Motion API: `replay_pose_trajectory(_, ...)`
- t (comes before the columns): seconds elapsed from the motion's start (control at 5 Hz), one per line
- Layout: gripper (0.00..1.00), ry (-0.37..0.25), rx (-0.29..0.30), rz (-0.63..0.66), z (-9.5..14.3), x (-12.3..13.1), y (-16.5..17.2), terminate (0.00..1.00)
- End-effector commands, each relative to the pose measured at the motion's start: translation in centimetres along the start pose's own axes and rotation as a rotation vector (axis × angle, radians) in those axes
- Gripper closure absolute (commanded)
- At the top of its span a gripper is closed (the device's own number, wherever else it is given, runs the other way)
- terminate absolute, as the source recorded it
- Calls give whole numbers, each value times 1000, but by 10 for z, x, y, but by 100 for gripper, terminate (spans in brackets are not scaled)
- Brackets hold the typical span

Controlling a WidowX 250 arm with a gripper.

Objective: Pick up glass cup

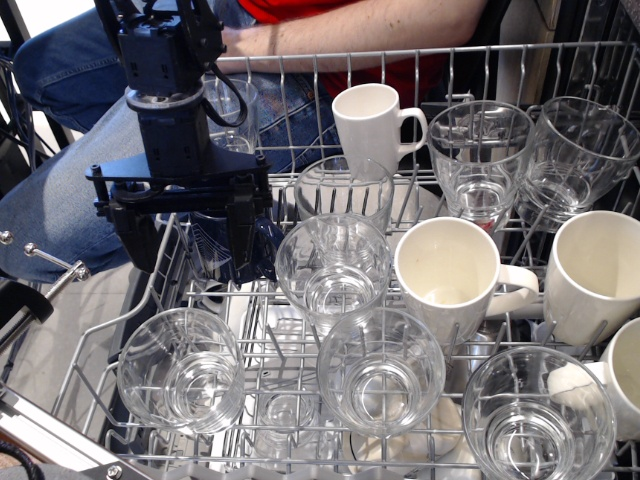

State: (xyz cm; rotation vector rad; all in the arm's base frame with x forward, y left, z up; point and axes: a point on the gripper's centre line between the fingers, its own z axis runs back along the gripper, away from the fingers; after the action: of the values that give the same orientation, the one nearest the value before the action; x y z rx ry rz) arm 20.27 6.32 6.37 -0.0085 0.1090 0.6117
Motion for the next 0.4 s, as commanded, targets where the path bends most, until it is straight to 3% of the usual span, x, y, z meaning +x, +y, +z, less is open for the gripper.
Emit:
replay_pose_trajectory(0.0,0,0,0,0,0,0,0,0)
replay_pose_trajectory(0.2,0,14,-24,69,-16,9,3,0)
